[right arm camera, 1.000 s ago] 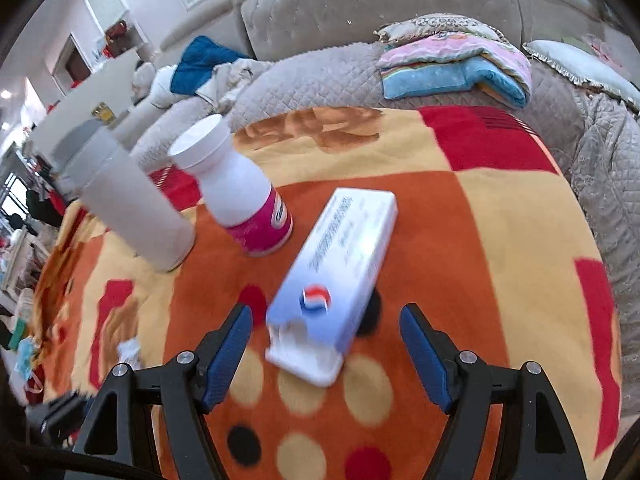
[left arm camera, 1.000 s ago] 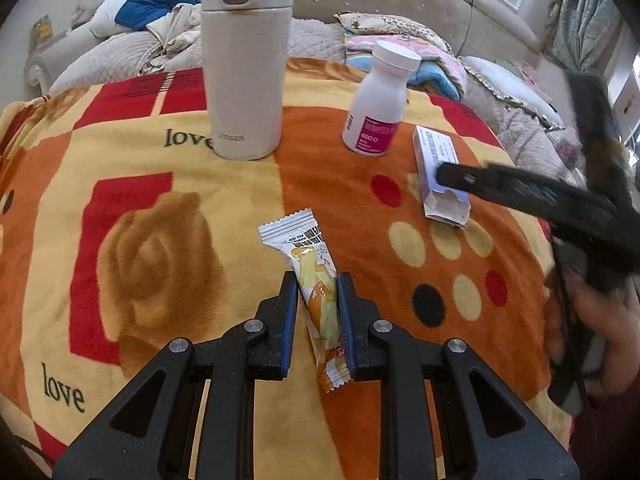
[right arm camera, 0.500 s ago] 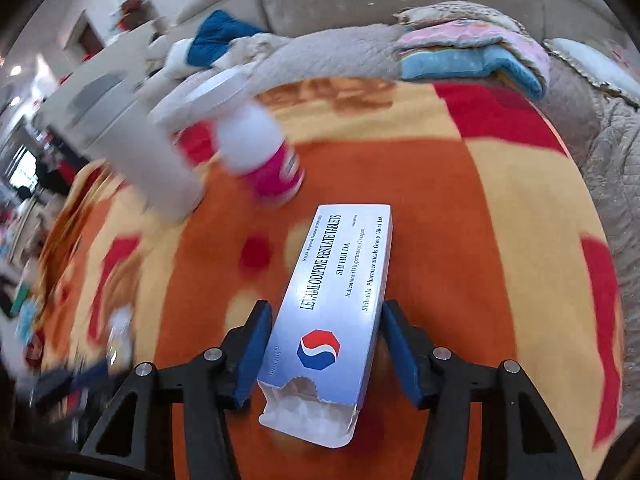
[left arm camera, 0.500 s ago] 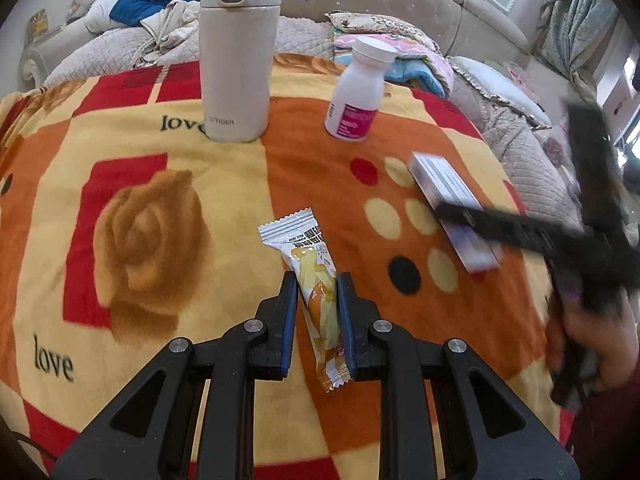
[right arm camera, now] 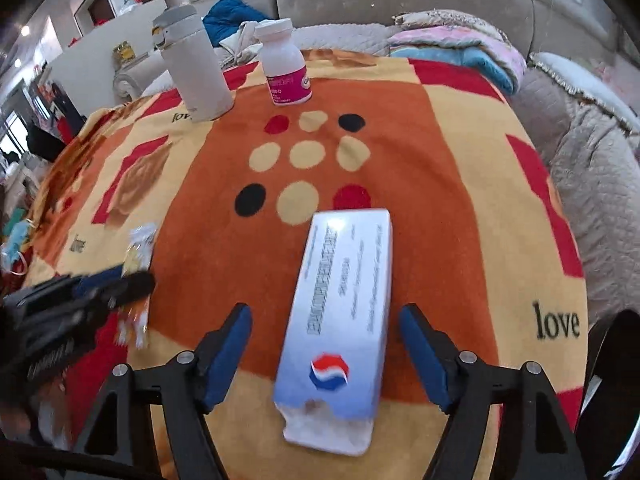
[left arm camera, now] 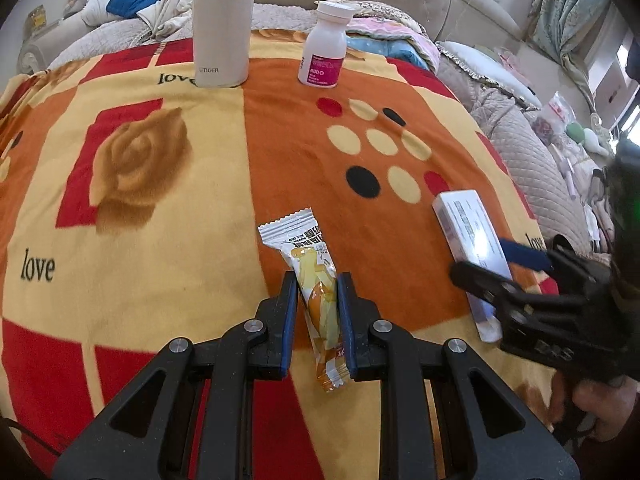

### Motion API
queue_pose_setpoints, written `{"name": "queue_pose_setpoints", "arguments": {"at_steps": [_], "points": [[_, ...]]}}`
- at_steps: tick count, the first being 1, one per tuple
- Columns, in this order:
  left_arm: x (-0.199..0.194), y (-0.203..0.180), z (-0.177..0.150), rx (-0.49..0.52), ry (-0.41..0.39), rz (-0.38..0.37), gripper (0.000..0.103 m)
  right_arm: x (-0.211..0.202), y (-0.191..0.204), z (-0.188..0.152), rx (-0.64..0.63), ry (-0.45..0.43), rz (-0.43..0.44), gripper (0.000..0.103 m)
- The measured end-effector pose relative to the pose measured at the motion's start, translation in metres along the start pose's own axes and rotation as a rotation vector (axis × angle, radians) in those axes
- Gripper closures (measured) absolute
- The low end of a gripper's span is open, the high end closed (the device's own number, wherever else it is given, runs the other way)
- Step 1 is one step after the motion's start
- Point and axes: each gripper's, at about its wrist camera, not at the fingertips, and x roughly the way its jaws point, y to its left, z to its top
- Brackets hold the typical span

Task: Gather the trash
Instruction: 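Carry wrapper and white box over the black bin and open both tools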

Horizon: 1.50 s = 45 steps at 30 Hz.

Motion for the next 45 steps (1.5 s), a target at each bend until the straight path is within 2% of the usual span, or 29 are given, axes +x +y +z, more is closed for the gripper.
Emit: {"name": "queue_pose_setpoints", "arguments": {"at_steps": [2,4,5,9,16,22,33,45], "points": [[-0.003,-0.005,-0.004,0.012,-0.005,0.010,0.086,0.003,0.003,0.002,-0.015,-0.016,0.000,0.030],[-0.005,-0.008,-0.008,0.020,-0.012,0.020,0.086,0.004,0.003,0.002,-0.019,-0.034,-0.009,0.052],[-0.006,-0.009,-0.009,0.021,-0.012,0.018,0.086,0.005,0.001,0.000,-0.020,-0.041,-0.020,0.055],[-0.009,-0.016,-0.012,0.036,-0.027,0.029,0.086,-0.004,-0.006,-0.008,-0.001,-0.056,0.014,0.055],[-0.014,-0.037,-0.012,0.067,-0.046,0.021,0.086,-0.050,-0.019,-0.025,0.045,-0.130,0.086,0.055],[-0.018,-0.063,-0.014,0.114,-0.060,0.009,0.086,-0.076,-0.028,-0.040,0.057,-0.163,0.095,0.055],[-0.016,-0.117,-0.013,0.193,-0.059,-0.046,0.086,-0.100,-0.068,-0.063,0.128,-0.192,0.047,0.055],[-0.002,-0.187,-0.010,0.302,-0.041,-0.112,0.086,-0.127,-0.139,-0.089,0.255,-0.221,-0.030,0.055]]}}
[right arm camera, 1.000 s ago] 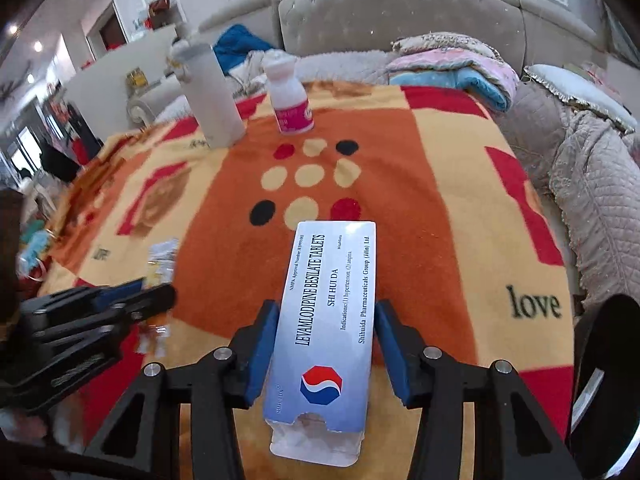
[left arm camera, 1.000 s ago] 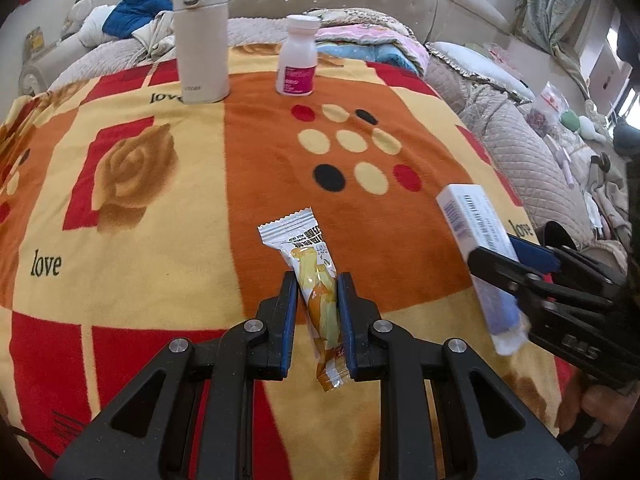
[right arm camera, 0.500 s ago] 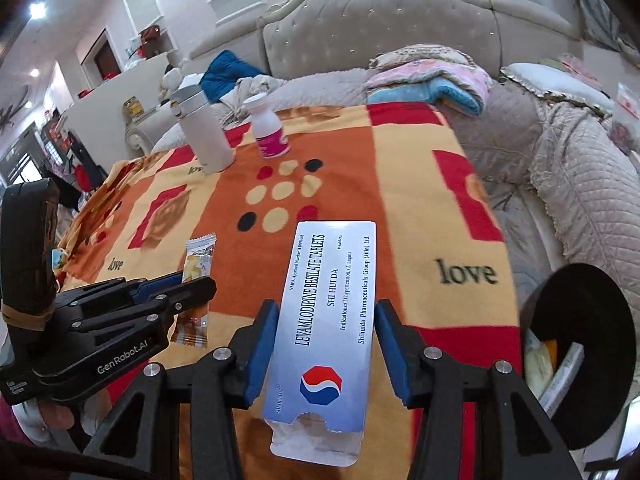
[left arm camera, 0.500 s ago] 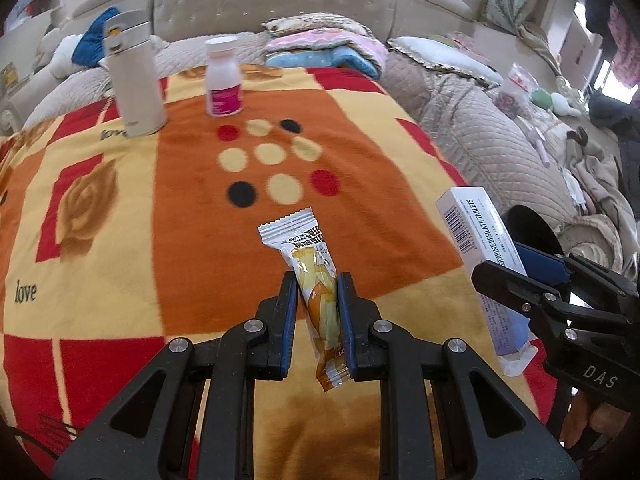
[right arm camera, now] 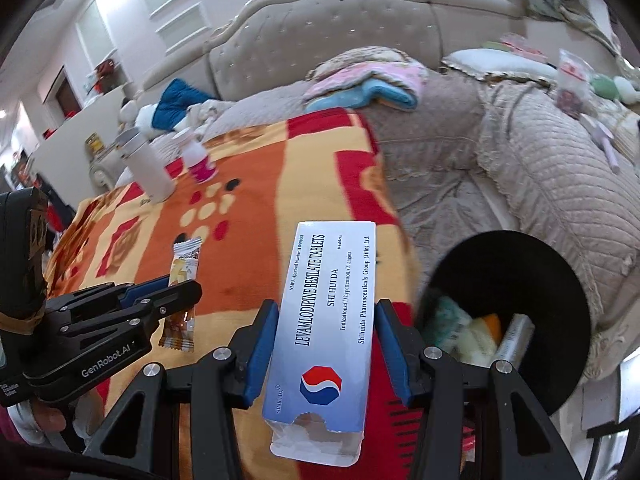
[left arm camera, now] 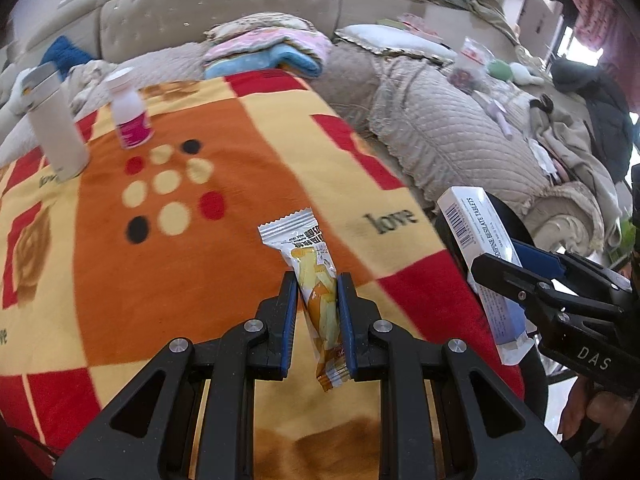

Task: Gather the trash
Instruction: 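Carry wrapper and white box over the black bin and open both tools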

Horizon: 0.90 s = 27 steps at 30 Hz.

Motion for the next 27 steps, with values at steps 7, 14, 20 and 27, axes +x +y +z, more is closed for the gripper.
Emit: {"name": "queue_pose_setpoints", "arguments": {"at_steps": [7,14,20,27], "points": [[0.016,-0.034,0.012,0.049,0.016,-0.052,0.086,-0.012,-0.047,-0.004,0.079,-0.015,-0.058,0.055],[0.036,-0.073,0.024,0.109,0.035,-0.090,0.086,-0.020,-0.091,-0.010,0.163,-0.015,-0.109,0.055],[0.051,-0.100,0.028,0.149,0.052,-0.113,0.086,-0.024,-0.119,-0.016,0.216,-0.016,-0.132,0.055],[0.067,-0.122,0.032,0.183,0.067,-0.132,0.086,-0.025,-0.136,-0.020,0.245,-0.012,-0.144,0.055]]}}
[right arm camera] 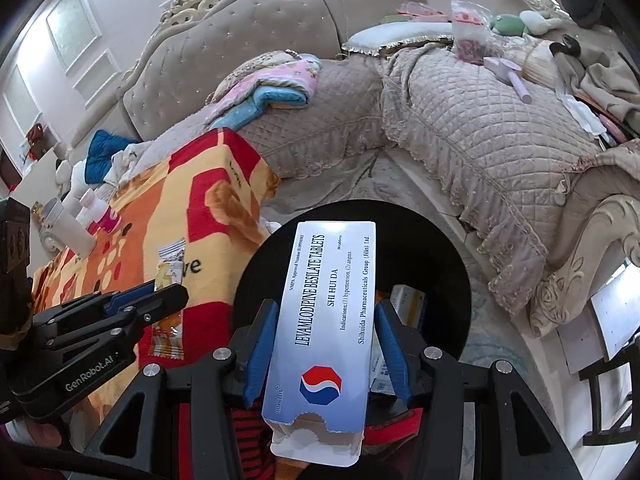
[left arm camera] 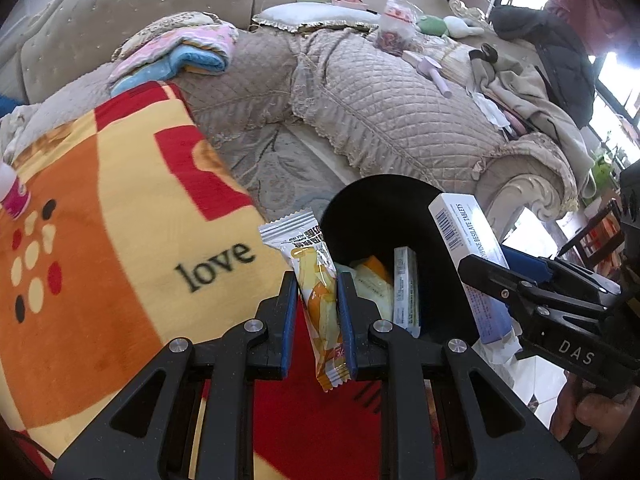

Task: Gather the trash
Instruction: 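Carry wrapper and white box over the black bin and open both tools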

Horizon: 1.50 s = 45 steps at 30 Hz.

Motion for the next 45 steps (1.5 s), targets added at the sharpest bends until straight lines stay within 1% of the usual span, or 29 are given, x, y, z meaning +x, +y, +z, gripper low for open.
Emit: {"name": "queue_pose_setpoints", "arguments": {"at_steps": [22,31,37,40,41,42,43,44,45], "points": [[0.040,-0.012,0.014,0.003,0.039,-0.049,0.086,0.026,-0.025,0.008,0.038,0.032,-0.010,0.055],[0.046,-0.013,0.014,0.007,0.048,-0.052,0.086,0.034,-0.029,0.013,0.047,0.038,-0.010,0.055],[0.048,-0.013,0.016,-0.003,0.044,-0.068,0.085,0.037,-0.029,0.017,0.044,0.026,-0.016,0.055],[0.049,-0.011,0.018,-0.016,0.043,-0.081,0.084,0.037,-0.029,0.020,0.033,0.003,-0.039,0.046],[0.049,-0.010,0.018,-0.019,0.042,-0.089,0.080,0.036,-0.029,0.020,0.033,0.001,-0.048,0.037],[0.048,-0.008,0.018,-0.022,0.039,-0.100,0.075,0.036,-0.030,0.020,0.038,0.000,-0.050,0.030],[0.047,-0.007,0.017,-0.028,0.035,-0.117,0.061,0.035,-0.032,0.020,0.045,-0.003,-0.049,0.030],[0.046,-0.007,0.018,-0.035,0.031,-0.128,0.051,0.034,-0.033,0.019,0.055,-0.005,-0.041,0.030],[0.044,-0.006,0.018,-0.044,0.024,-0.136,0.050,0.033,-0.034,0.018,0.061,-0.005,-0.038,0.030]]}}
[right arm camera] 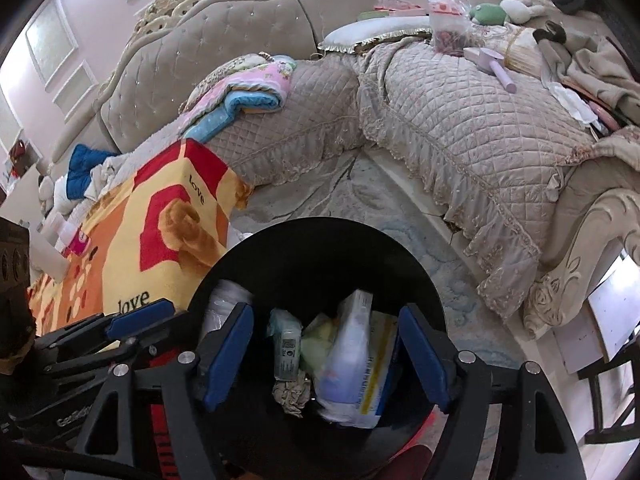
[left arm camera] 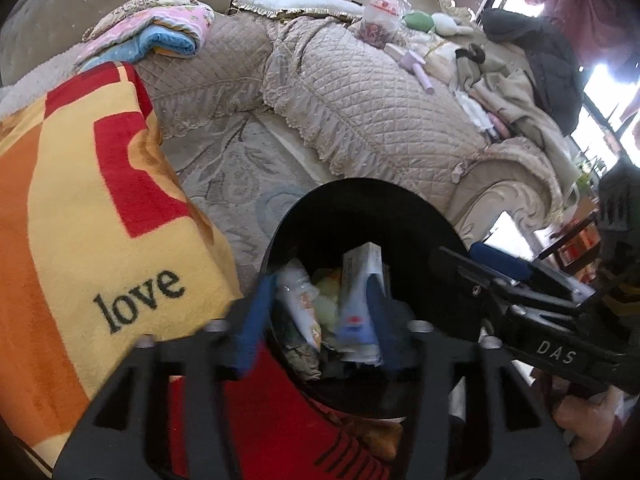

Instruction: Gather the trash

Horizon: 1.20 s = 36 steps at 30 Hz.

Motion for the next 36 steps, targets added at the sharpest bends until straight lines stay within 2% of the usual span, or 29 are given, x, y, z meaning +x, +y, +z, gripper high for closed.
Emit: {"name": "queue_pose_setpoints", "arguments": {"at_steps": [7,12,20,30,36], "points": [[-0.016,-0.001,-0.003,0.002,-0.034,0.038,0.050,-0.008,0.004,-0.013,0.003,0.001,-0.007,0.030],[-0.035,0.003,-0.012,-0.018,-0.065,0.078,0.050,-0.021,0.015,-0.021,-0.027,-0.022,-0.049,0.030],[-0.090,0.001,-0.031,-0.010,-0.188,0.131,0.050,-0.058,0.038,-0.029,-0.066,-0.107,-0.095,0.030],[-0.156,-0.005,-0.050,0.023,-0.353,0.197,0.050,-0.109,0.070,-0.038,-0.119,-0.228,-0.102,0.026],[-0.178,-0.006,-0.060,0.034,-0.406,0.228,0.050,-0.130,0.087,-0.042,-0.142,-0.275,-0.094,0.025]]}}
